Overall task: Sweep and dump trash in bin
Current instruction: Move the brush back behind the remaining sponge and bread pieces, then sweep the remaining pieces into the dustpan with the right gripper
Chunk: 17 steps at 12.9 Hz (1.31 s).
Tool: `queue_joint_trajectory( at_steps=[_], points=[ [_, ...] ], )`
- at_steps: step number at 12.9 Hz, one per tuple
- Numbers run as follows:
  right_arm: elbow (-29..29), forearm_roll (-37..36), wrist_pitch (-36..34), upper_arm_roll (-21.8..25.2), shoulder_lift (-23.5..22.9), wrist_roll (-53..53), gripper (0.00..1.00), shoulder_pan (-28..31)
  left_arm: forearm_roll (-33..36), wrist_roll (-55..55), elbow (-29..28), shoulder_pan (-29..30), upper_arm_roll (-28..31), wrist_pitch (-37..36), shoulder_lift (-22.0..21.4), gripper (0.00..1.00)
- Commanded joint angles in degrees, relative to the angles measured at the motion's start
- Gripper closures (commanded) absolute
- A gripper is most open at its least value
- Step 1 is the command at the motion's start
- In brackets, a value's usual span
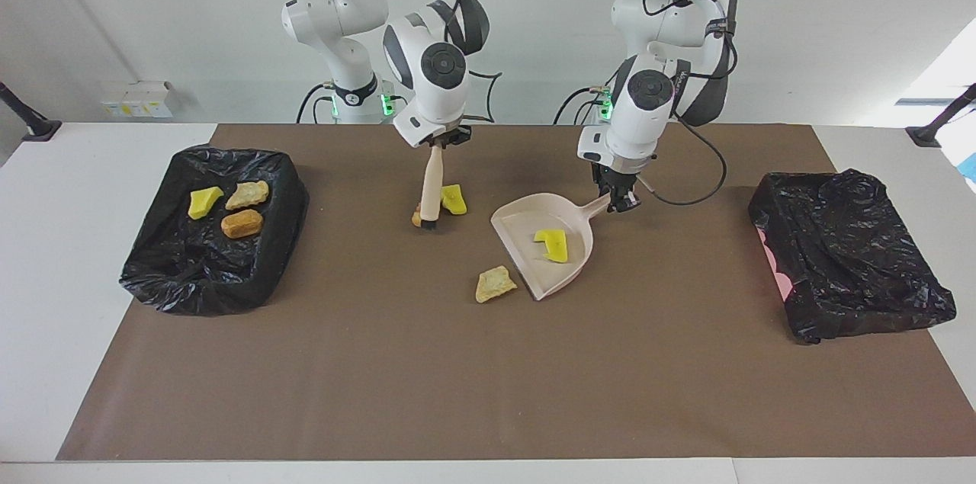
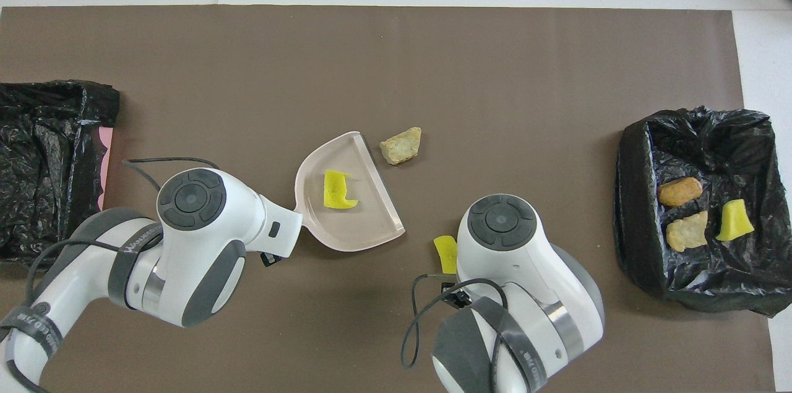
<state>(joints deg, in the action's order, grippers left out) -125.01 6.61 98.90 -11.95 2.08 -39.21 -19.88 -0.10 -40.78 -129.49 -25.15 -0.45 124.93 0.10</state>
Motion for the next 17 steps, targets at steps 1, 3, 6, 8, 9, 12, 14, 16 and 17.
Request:
queue_joint_trajectory(
  at_steps=[1,3,6,8,9,12,14,16,17],
  points=[
    [-4.89,-2.12,1.3,-0.18,4.34,-7.52,1.0,0.89,1.42,1.4,-1.02,0.02,0.19,1.63,-0.45,1.0],
    [-7.08,-2.13,1.82,-0.35,6.09,-12.62,1.0,0.63,1.42,1.4,-1.02,0.02,0.19,1.89,-0.36,1.0],
    [-10.86,3.73,10.14,-0.53,6.9,-22.72,1.0,-3.83,1.42,1.4,-1.02,0.02,0.19,1.98,-0.45,1.0],
    [-11.66,4.99,18.05,-0.53,2.52,-28.88,1.0,-7.7,1.42,-1.21,-1.11,0.02,0.19,1.02,-0.54,1.0],
    [-11.14,4.9,22.09,-0.53,-0.72,-30.47,1.0,-9.11,1.42,-5.41,-1.2,-0.07,0.28,1.19,-0.54,1.0],
    [-3.53,3.24,22.85,-0.27,-7.07,-28.65,1.0,-8.08,1.42,-10.8,-1.2,-0.07,0.28,0.22,-0.63,1.0],
    [3.33,1.31,19.42,-0.26,-10.85,-25.41,1.0,-6.06,1.42,-11.34,-1.11,-0.07,0.28,0.93,-0.45,1.0],
    [6.78,-0.1,18.88,-0.44,-12.79,-19.72,1.0,-4.56,1.42,-10.99,-1.11,0.02,0.28,1.27,-0.45,1.0],
    [7.05,0.59,19.05,-0.44,-13.06,-14.11,1.0,-3.95,1.42,-10.82,-1.11,0.02,0.28,1.45,-0.45,1.0]
  ],
)
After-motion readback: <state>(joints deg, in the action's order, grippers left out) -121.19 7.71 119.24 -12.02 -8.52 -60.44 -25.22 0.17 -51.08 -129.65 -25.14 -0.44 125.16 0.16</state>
